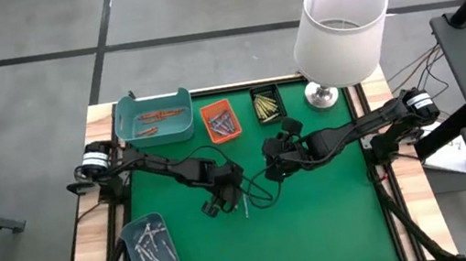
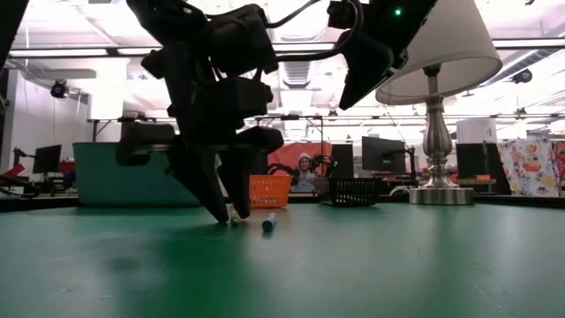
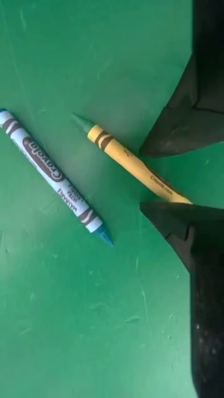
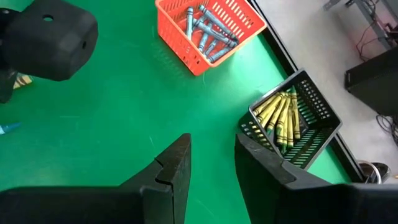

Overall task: Sort crayons
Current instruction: Put the green crayon into the black bin

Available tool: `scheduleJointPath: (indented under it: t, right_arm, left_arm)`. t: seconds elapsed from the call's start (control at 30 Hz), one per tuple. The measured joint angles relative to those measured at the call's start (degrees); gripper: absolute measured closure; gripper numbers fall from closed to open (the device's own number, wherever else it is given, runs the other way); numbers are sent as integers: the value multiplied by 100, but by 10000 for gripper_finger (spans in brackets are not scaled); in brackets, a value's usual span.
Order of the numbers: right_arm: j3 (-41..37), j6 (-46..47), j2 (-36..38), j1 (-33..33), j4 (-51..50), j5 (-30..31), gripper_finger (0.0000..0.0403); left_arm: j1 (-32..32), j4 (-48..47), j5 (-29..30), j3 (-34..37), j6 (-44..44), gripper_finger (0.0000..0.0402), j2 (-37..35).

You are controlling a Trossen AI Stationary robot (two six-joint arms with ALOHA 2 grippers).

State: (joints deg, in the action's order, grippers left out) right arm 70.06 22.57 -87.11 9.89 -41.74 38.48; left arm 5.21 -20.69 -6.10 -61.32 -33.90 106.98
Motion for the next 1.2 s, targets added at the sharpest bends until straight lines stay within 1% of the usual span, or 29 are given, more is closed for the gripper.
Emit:
scheduleJointPath:
  t: [0.13,0.27,0.3,0.43,0.53,0.63,0.73,0.87,0.97,1.03,1.1,1.2]
  right_arm:
    - [0,0,0,0,2,-128,291]
    - [-13,0,-5,38,11,-148,291]
    - [-26,-1,-11,61,21,-145,291]
    - [-194,-5,-17,159,141,-97,291]
    - [-509,-96,-17,254,628,-96,291]
    - [-981,-360,-17,335,1467,-101,291]
    - [-1491,-564,-17,378,2415,-181,291]
    - [-2111,-897,-15,389,3870,-657,291]
    - [-2559,-1271,-24,389,5243,-967,291]
    - [-2806,-1641,-26,389,6084,-1210,291]
    - [-3016,-2021,-28,387,6932,-1477,291]
    - [-3201,-2510,-33,389,8141,-1604,291]
  left_arm:
    - [-35,-95,-65,0,-10,327,2]
    - [-36,-183,-50,-4,-5,384,2]
    - [-37,-189,-43,-4,27,392,2]
    - [-37,-237,8,5,143,396,-49]
    - [-48,-358,77,42,195,399,-182]
    - [-57,-384,123,74,282,400,-410]
    - [-50,-247,98,176,499,400,-814]
    - [-50,329,151,526,951,401,-1476]
    - [-50,1162,186,939,1270,401,-2050]
    - [-48,1776,366,1313,1522,401,-2390]
    - [-46,2594,633,1706,1804,401,-2695]
    - [-40,4134,943,2317,2158,401,-3024]
